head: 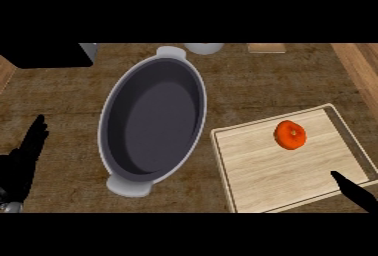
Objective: Pick the squash from the tray and place it in the pot
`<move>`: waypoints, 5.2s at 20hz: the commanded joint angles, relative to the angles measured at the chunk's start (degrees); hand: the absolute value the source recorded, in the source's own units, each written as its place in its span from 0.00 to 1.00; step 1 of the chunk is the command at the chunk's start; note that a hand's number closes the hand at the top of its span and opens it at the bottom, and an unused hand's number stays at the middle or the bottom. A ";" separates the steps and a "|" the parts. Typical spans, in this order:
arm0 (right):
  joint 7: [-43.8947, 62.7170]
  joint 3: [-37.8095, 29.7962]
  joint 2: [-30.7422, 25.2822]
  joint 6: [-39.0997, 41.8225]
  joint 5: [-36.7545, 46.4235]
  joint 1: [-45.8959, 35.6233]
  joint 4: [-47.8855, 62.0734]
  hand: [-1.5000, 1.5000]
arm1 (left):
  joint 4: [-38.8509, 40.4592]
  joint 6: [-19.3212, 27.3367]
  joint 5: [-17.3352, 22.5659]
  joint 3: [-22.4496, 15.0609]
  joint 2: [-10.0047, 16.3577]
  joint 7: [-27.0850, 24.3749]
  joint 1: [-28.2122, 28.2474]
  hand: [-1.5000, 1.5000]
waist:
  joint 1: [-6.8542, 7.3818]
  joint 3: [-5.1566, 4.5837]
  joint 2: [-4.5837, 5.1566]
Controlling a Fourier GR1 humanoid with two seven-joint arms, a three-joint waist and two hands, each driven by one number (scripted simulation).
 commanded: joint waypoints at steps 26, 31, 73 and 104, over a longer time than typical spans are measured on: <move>53.68 6.02 -5.40 50.80 -14.98 -32.92 2.42 0.00 | -0.31 -1.68 -2.25 -0.50 -2.07 4.76 -5.49 0.50 | 3.81 0.47 0.27; 52.70 6.91 -5.24 53.03 -15.47 -36.26 9.52 0.00 | 1.42 -3.49 -2.45 -0.33 -2.03 3.20 -4.24 0.50 | 3.61 0.46 0.28; 26.25 30.76 26.03 60.99 0.00 -50.77 20.85 1.00 | -1.84 -8.91 -8.20 2.24 -6.76 4.59 -5.07 0.50 | 10.96 0.16 0.46; 47.88 49.44 29.21 36.57 15.48 -87.89 18.33 1.00 | 1.32 -8.15 -10.24 2.58 -8.30 6.26 -7.74 0.50 | 6.58 0.41 -0.03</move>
